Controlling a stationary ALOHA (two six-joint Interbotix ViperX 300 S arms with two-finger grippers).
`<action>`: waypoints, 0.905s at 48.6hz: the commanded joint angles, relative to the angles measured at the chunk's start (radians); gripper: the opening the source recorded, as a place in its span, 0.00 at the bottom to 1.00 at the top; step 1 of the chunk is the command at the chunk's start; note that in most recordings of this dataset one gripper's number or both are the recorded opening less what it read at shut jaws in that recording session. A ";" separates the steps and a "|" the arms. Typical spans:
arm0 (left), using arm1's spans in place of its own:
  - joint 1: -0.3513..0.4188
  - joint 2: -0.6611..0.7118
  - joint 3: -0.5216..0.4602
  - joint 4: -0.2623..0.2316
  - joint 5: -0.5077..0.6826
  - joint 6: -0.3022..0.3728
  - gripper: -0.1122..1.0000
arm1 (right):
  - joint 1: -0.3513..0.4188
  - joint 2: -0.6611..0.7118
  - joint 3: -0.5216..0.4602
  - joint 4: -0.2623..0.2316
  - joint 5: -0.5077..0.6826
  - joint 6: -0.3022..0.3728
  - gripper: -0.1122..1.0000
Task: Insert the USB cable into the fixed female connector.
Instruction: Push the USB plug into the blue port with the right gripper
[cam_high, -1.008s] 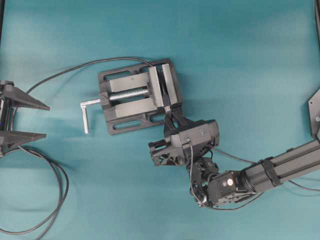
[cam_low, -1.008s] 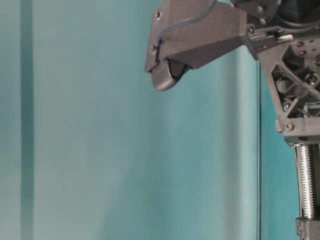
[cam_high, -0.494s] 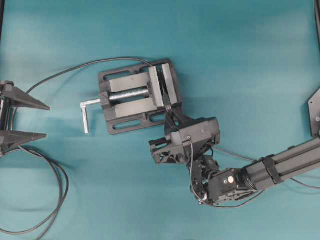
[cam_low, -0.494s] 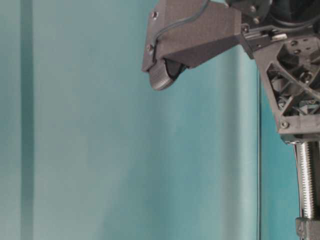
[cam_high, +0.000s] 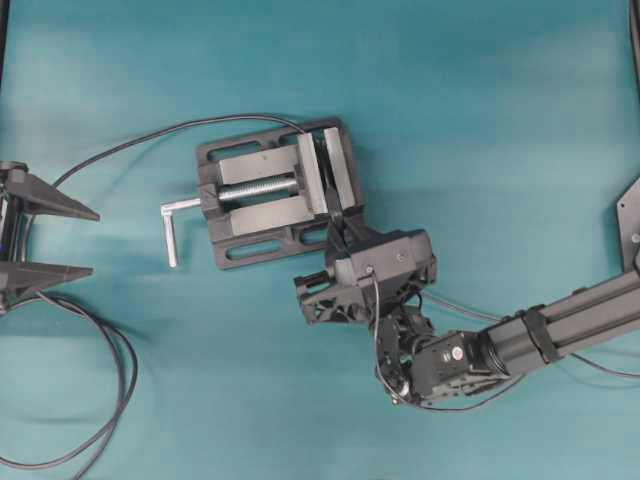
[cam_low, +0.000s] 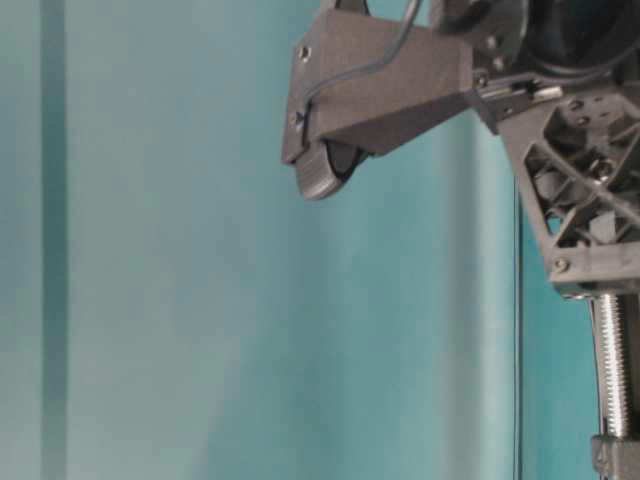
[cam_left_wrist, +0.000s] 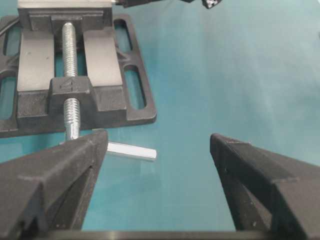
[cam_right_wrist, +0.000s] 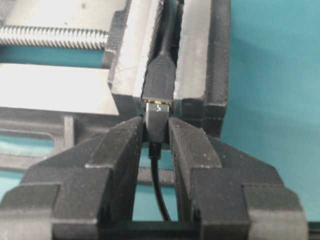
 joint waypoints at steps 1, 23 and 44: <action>0.002 0.012 -0.012 0.003 -0.009 -0.002 0.98 | -0.061 -0.041 -0.021 -0.017 -0.005 -0.005 0.30; 0.003 0.012 -0.012 0.002 -0.009 -0.002 0.98 | -0.129 -0.008 -0.072 -0.066 -0.005 -0.008 0.30; 0.003 0.012 -0.012 0.003 -0.009 -0.002 0.98 | -0.161 -0.008 -0.067 -0.086 -0.005 -0.011 0.30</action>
